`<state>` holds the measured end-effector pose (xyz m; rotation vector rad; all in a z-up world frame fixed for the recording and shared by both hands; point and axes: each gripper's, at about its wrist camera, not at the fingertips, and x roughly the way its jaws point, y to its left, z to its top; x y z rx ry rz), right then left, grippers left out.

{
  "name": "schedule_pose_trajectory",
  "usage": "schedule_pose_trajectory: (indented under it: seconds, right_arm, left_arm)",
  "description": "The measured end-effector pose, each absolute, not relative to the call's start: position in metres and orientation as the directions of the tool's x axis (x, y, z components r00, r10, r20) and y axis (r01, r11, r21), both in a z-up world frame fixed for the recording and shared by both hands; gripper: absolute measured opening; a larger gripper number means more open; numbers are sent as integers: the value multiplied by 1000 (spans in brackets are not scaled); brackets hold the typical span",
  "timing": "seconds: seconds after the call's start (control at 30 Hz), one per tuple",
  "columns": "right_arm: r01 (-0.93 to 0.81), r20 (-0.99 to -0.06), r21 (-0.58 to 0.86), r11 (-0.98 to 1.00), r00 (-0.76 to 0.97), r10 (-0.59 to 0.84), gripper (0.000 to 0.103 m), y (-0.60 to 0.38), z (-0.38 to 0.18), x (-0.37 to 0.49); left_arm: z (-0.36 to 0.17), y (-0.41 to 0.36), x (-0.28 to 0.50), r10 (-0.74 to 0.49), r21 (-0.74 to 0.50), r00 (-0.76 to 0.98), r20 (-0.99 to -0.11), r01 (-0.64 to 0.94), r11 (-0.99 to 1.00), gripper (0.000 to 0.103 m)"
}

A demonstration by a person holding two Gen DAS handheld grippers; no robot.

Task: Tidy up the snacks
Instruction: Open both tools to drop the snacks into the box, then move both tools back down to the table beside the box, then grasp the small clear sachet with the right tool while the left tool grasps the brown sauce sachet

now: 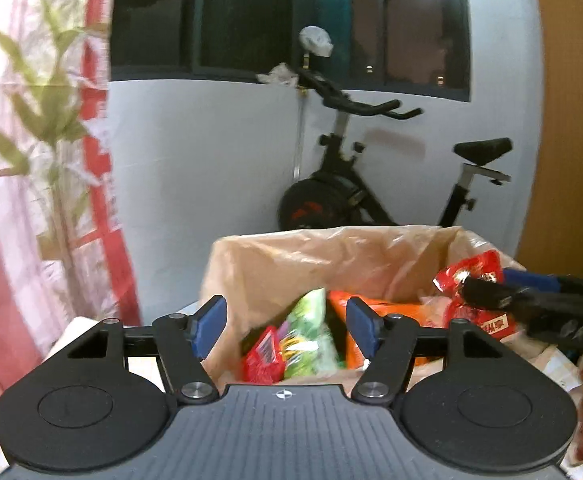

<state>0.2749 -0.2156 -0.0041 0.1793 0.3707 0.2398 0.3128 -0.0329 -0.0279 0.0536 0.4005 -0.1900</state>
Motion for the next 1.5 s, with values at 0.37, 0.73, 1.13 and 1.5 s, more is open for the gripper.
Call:
schedule_pose_trajectory:
  seconds: [0.37, 0.73, 1.13, 1.5]
  right_arm:
    - [-207, -239, 282, 937, 930, 278, 70, -249, -2, 214]
    - [-203, -227, 166, 965, 945, 237, 70, -258, -27, 150]
    - [-244, -449, 71, 967, 858, 249, 61, -236, -98, 154]
    - [-452, -647, -96, 887, 706, 290, 56, -185, -154, 211]
  left_arm:
    - [-30, 9, 263, -178, -38, 908, -379, 177, 983, 68]
    - [-78, 37, 228, -197, -151, 884, -425, 146, 978, 67]
    - [-128, 43, 222, -205, -178, 845, -494, 133, 975, 67]
    - [-139, 42, 217, -207, -171, 824, -527, 136, 976, 66]
